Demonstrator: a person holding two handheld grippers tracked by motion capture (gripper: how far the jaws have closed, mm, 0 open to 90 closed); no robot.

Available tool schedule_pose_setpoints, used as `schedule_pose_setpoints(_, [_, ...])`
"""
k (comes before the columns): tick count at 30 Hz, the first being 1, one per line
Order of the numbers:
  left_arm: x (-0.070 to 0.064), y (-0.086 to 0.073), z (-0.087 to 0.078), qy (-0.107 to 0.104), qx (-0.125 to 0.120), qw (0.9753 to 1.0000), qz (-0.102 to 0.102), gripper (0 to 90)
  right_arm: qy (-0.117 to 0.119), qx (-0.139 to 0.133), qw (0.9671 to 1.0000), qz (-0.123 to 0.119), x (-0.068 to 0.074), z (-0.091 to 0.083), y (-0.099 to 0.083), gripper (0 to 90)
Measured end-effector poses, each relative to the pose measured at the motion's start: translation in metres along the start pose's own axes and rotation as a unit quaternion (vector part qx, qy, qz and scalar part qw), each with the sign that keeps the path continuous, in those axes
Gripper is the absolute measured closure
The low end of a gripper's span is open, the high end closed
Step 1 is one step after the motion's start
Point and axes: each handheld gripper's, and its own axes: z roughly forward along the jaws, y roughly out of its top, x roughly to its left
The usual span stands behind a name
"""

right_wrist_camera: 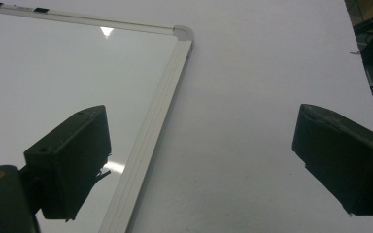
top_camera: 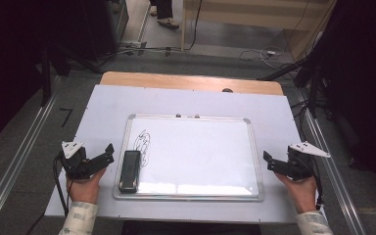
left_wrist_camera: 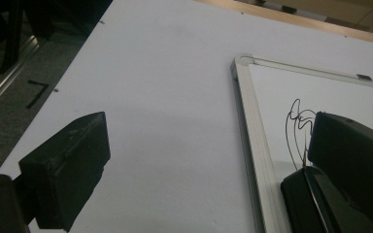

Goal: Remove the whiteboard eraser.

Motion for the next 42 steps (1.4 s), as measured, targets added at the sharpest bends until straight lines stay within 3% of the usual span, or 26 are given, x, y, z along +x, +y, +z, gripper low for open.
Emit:
schedule_pose_setpoints(22, [-0.009,-0.003,-0.002,-0.002,0.001,1.0000,0.008,2.1,-0.005,0.003,1.0000,0.006,-0.001,-0.002,-0.007,5.4])
schedule_pose_setpoints(42, [-0.029,-0.011,-0.001,-0.008,0.011,0.9997,0.022,2.1,-0.007,0.003,0.9999,0.007,0.000,-0.003,-0.008,5.4])
